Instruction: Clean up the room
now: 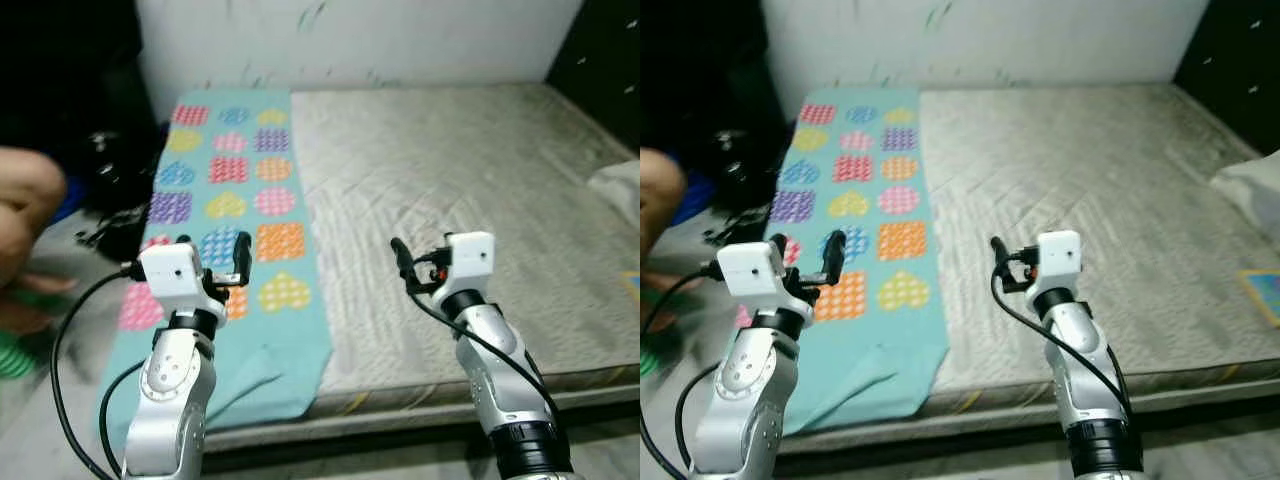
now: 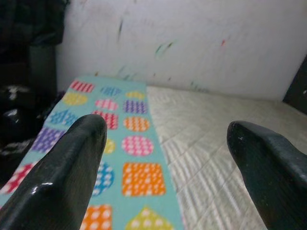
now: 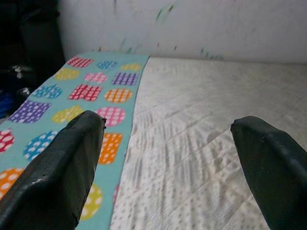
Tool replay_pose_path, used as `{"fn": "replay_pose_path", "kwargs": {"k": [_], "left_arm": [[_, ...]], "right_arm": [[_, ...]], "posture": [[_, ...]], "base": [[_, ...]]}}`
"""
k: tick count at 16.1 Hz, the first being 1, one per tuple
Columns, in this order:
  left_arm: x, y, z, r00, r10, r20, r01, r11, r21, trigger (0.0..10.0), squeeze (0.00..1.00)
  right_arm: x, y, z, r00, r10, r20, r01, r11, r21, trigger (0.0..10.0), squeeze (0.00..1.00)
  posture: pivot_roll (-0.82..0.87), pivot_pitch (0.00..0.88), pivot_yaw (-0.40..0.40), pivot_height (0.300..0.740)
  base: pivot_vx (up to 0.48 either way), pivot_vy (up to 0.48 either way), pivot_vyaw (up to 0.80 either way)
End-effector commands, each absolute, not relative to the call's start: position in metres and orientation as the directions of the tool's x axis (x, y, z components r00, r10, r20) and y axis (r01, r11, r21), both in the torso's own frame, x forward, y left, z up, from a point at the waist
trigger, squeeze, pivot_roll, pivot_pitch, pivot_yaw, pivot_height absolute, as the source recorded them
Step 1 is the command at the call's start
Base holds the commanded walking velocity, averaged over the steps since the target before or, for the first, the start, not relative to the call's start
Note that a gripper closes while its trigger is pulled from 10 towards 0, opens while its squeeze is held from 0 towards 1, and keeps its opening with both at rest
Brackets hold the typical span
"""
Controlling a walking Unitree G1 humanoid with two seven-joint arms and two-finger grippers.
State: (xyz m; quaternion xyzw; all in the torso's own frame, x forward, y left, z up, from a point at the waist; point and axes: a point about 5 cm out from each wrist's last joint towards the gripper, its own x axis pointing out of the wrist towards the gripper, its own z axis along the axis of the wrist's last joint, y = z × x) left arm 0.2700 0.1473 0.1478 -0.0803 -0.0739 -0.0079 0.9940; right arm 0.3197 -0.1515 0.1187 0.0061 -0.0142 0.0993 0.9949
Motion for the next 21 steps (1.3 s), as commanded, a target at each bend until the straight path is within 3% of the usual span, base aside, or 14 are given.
{"fn": "replay_pose_path", "kwargs": {"k": [1,5,21], "left_arm": [[0.2686,0.1547,0.1442,0.992,0.036,0.125,-0.019,0.990,-0.139,10.0,0.00],[0.2690,0.1550,0.1426,0.993,0.042,0.112,-0.025,0.989,-0.143,10.0,0.00],[0.2677,0.1562,0.1415,0.994,0.037,0.103,-0.021,0.989,-0.145,10.0,0.00]], "right_arm": [[0.3206,-0.1429,0.1222,0.974,0.220,0.047,-0.221,0.975,0.015,10.0,0.00],[0.3208,-0.1447,0.1217,0.976,0.214,0.044,-0.215,0.977,0.013,10.0,0.00],[0.3214,-0.1456,0.1207,0.976,0.214,0.035,-0.214,0.977,0.003,10.0,0.00]], "posture": [[0.00,0.077,-0.021,0.740],[0.00,0.077,-0.020,0.740],[0.01,0.079,-0.026,0.740]], "base": [[0.000,0.000,0.00],[0.000,0.000,0.00],[0.000,0.470,0.00]]}}
